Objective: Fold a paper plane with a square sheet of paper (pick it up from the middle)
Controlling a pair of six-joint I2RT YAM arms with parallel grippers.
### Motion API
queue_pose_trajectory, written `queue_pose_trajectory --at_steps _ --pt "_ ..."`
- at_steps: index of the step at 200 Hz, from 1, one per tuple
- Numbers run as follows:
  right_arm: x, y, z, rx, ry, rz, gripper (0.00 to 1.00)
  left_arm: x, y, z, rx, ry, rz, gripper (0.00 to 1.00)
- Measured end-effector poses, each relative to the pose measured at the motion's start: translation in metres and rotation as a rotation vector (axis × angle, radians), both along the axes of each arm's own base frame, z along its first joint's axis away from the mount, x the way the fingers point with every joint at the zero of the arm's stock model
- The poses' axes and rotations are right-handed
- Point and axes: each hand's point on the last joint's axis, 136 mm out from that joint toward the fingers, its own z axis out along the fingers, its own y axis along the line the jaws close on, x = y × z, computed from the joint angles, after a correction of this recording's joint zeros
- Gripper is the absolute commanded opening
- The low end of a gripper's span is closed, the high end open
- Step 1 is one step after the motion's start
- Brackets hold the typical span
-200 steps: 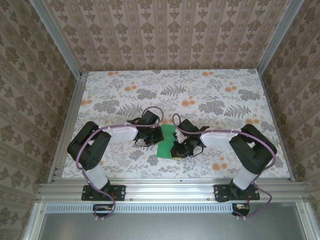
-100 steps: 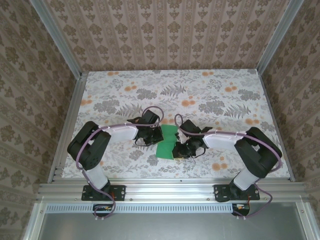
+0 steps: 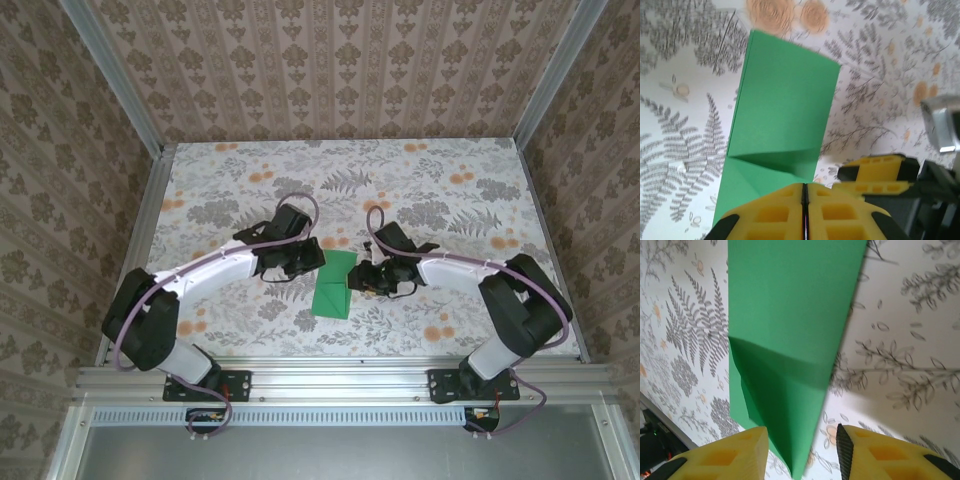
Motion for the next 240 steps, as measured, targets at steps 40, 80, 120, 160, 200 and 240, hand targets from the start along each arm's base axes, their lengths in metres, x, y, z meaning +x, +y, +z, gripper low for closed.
queue_pose_trajectory --at_steps 40,80,120,160,200,240 --pt "0.008 0.011 -0.006 0.032 0.015 0.003 0.48 -0.020 -0.004 -0.030 0.046 0.068 -0.045 0.04" --pt "0.009 0.012 -0.014 0.028 0.030 0.005 0.49 -0.022 -0.009 -0.057 0.082 0.119 -0.056 0.00" --pt "0.010 0.014 -0.015 0.036 0.039 -0.004 0.51 -0.026 -0.007 -0.074 0.116 0.154 -0.055 0.00" --pt "0.012 0.015 -0.006 0.051 0.018 -0.010 0.55 -0.025 -0.007 -0.083 0.126 0.165 -0.055 0.00" --pt "0.014 0.016 -0.005 0.059 0.007 -0.014 0.60 -0.025 -0.008 -0.083 0.126 0.163 -0.056 0.00" --pt "0.017 0.016 -0.009 0.053 0.018 -0.038 0.59 -0.025 -0.008 -0.083 0.126 0.164 -0.056 0.00"
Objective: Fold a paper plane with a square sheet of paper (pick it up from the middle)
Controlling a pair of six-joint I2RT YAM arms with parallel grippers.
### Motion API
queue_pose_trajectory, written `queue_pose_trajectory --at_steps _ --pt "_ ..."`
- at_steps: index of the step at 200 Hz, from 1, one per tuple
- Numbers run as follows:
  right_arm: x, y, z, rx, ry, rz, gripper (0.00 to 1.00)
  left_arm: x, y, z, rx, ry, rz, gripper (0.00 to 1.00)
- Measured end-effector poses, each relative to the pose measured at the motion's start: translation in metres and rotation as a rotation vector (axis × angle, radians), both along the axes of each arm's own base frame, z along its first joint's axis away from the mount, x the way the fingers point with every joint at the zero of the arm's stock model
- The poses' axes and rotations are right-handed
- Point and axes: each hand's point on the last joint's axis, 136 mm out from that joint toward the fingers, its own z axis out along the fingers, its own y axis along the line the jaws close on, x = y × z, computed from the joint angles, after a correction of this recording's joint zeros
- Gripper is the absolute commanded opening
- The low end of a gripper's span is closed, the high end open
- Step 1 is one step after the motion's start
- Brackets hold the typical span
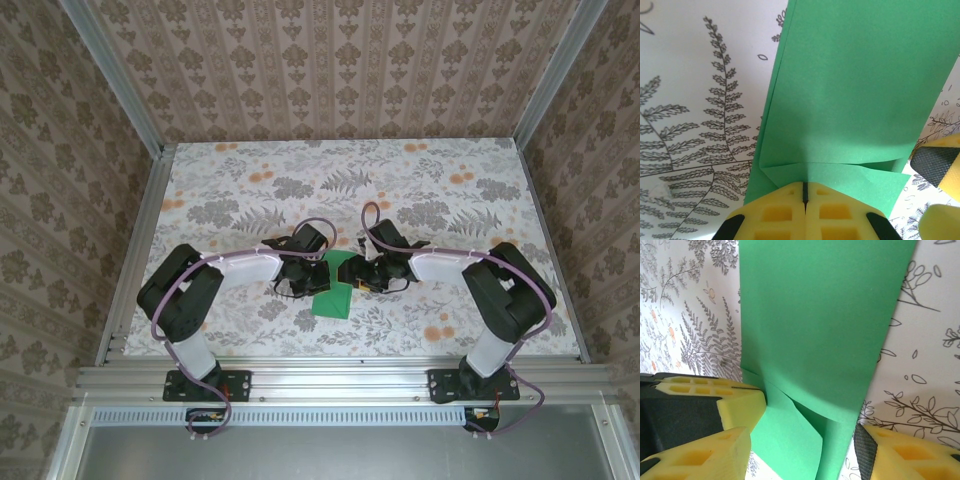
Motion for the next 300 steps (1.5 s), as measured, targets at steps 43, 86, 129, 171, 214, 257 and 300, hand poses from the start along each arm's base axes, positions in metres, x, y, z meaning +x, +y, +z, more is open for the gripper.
queue_pose_trajectory --at_steps 43,86,129,171,214,257,300 --pt "0.001 -0.001 -0.004 0.006 0.026 -0.027 0.53 -0.001 -0.001 0.000 0.001 0.000 -0.005 0.00" --pt "0.004 0.005 -0.004 0.048 0.028 -0.044 0.46 -0.002 -0.001 0.000 0.003 -0.003 -0.005 0.00" --pt "0.003 0.010 -0.002 0.096 0.011 -0.029 0.46 -0.001 -0.001 0.000 0.005 -0.003 -0.001 0.00" --pt "-0.006 0.013 -0.004 0.168 -0.001 -0.011 0.37 0.000 0.001 0.001 0.010 -0.005 0.019 0.00" --pt "-0.014 0.014 -0.007 0.198 0.009 -0.008 0.26 0.001 0.002 0.003 0.009 -0.009 0.033 0.00" --pt "-0.018 0.013 -0.007 0.182 0.009 0.005 0.10 0.002 0.001 0.007 -0.003 -0.014 0.045 0.02" --pt "-0.022 0.001 0.008 0.103 -0.024 0.027 0.05 0.006 0.004 0.034 -0.040 -0.080 0.067 0.10"
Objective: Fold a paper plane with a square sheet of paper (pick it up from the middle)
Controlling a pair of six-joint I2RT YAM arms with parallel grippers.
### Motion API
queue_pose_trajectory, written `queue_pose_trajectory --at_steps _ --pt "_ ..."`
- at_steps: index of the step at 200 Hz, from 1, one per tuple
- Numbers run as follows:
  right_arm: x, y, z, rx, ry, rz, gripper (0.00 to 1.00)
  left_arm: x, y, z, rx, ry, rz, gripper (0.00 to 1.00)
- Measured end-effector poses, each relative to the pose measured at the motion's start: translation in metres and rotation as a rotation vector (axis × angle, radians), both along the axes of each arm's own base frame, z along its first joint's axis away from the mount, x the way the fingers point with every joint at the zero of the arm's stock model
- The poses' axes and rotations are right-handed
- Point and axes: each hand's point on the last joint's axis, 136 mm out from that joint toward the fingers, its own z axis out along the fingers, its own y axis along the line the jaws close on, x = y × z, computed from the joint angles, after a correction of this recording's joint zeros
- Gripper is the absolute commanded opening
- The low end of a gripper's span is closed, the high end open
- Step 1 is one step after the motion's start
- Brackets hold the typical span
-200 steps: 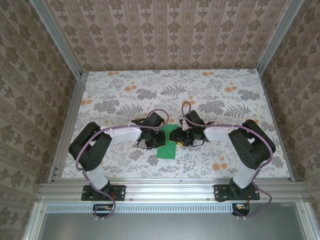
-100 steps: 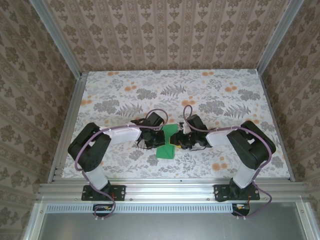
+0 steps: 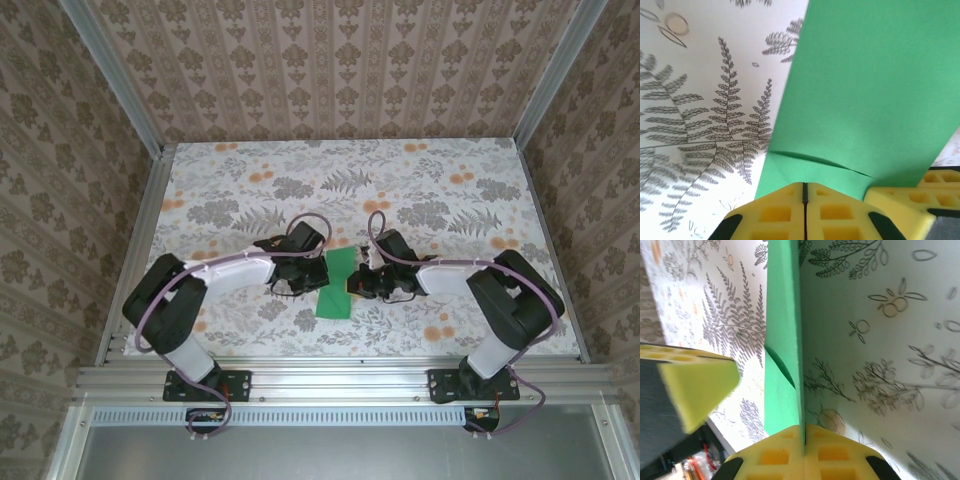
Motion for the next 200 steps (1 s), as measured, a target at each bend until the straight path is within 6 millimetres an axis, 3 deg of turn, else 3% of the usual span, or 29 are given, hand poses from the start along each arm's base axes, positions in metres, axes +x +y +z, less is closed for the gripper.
queue_pose_trajectory --at_steps 22,46,66,84,110,131,163,200 --pt "0.008 -0.017 0.026 -0.128 -0.080 0.000 0.04 0.007 0.008 0.029 -0.022 -0.080 0.039 0.13" --pt "0.025 -0.046 0.086 -0.326 -0.255 -0.015 0.04 0.012 0.026 0.056 -0.034 -0.159 0.098 0.15" --pt "0.038 -0.078 0.135 -0.525 -0.379 -0.056 0.04 0.016 0.050 0.060 -0.016 -0.186 0.161 0.16" --pt "0.039 -0.105 0.153 -0.721 -0.413 -0.066 0.06 0.018 0.072 0.056 0.018 -0.182 0.216 0.16" --pt "0.032 -0.125 0.138 -0.984 -0.366 0.017 0.06 0.019 0.098 0.053 0.047 -0.183 0.281 0.17" --pt "0.025 -0.122 0.111 -1.164 -0.308 0.142 0.06 0.018 0.111 0.059 0.050 -0.197 0.313 0.19" --pt "0.021 -0.086 0.072 -1.299 -0.267 0.300 0.08 0.016 0.123 0.072 0.036 -0.238 0.344 0.21" --pt "0.013 -0.038 0.030 -1.291 -0.226 0.387 0.17 0.009 0.139 0.082 0.034 -0.272 0.378 0.23"
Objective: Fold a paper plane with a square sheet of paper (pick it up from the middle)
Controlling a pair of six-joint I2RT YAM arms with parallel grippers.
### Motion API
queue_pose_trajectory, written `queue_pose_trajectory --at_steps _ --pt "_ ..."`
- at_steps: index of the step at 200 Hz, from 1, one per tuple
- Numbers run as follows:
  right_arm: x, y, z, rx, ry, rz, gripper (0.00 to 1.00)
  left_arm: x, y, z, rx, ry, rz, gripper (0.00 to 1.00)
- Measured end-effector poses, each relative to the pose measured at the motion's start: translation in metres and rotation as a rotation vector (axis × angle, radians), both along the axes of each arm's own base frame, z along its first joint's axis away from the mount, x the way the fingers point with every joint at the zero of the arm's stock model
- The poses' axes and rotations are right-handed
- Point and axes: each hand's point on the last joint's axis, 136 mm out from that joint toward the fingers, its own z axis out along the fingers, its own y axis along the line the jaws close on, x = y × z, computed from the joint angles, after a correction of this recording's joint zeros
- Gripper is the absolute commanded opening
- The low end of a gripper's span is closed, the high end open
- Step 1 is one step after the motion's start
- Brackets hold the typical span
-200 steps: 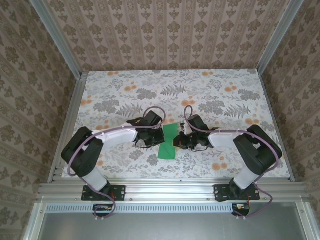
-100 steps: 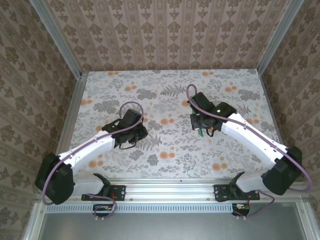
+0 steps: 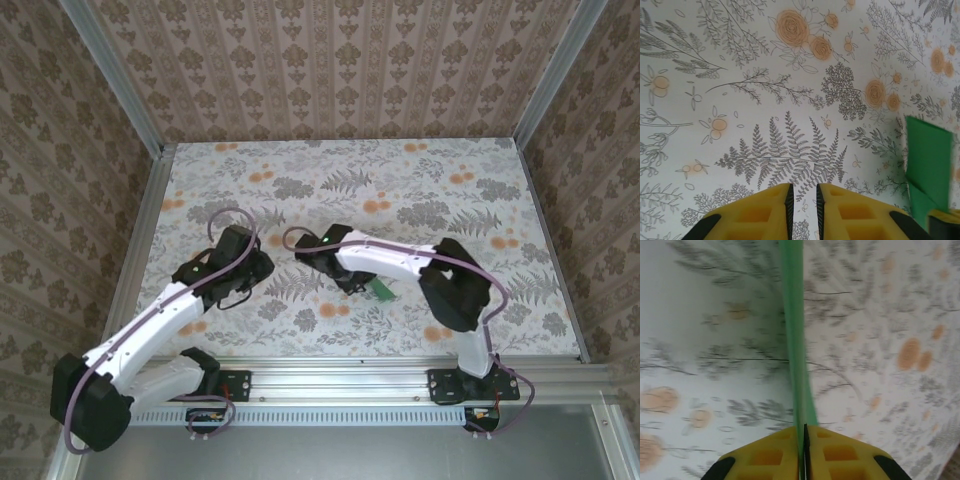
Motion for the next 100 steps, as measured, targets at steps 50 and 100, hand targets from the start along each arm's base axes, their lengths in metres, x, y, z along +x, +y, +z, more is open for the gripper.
queue_pose_trajectory --at_steps 50,100 --pt "-0.022 0.045 -0.040 0.159 0.128 -0.018 0.41 -0.009 0.017 0.005 0.004 -0.021 0.033 0.28" --pt "-0.041 0.053 -0.026 0.457 0.199 -0.066 0.49 -0.010 0.012 0.000 -0.003 0.000 0.005 0.29"
